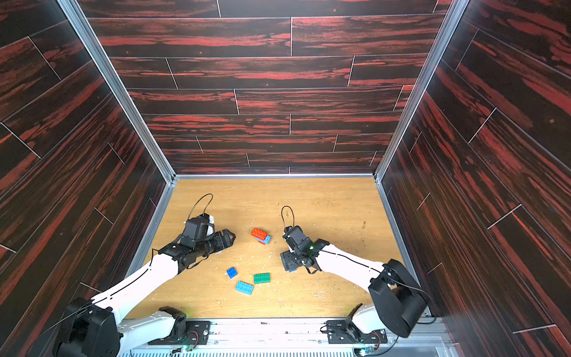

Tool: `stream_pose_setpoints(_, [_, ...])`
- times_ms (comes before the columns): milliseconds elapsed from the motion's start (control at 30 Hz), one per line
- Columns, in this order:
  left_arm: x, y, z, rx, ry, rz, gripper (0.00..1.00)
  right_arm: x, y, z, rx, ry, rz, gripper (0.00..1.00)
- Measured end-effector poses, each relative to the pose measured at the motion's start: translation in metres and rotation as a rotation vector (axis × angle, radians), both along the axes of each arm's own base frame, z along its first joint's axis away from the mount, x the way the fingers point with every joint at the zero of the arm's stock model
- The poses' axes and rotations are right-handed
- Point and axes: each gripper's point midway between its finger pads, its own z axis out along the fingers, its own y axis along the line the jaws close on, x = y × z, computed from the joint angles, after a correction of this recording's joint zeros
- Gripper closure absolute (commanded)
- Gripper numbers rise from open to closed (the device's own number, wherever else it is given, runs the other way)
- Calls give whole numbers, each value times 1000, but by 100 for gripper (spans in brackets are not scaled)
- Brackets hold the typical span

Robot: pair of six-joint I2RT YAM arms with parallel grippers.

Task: Assemble a heart with lego
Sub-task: Pick up the lego brick from the center of the board.

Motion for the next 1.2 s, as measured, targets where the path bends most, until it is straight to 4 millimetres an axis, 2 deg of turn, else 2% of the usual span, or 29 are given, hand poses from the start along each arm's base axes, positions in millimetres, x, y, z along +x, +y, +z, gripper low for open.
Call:
stream_pose_setpoints(200, [-1, 0, -2, 14, 3, -9, 11, -11, 4, -17, -31, 30, -4, 35])
stream_pose_setpoints(533, [-1, 0, -20, 37, 55, -15, 11, -26, -12, -36, -79, 76, -39, 46])
stream_pose_setpoints(633, [-1, 0, -22, 39, 62, -15, 11, -27, -11, -38, -72, 81, -38, 47])
stream_pose_setpoints(800, [0, 0, -22, 40, 61, -15, 11, -26, -6, -43, -60, 91, -34, 56])
stream_pose_setpoints(900, [-1, 0, -22, 41, 61, -17, 11, -25, -5, -43, -58, 83, -31, 68])
stream_pose_setpoints(1100, [1, -1, -24, 43, 68, -19, 11, -21, -5, -40, -72, 62, -13, 78])
stream_pose_setpoints(1200, [3, -3, -22, 39, 66, -26, 11, -13, 2, -27, -88, 25, 48, 85])
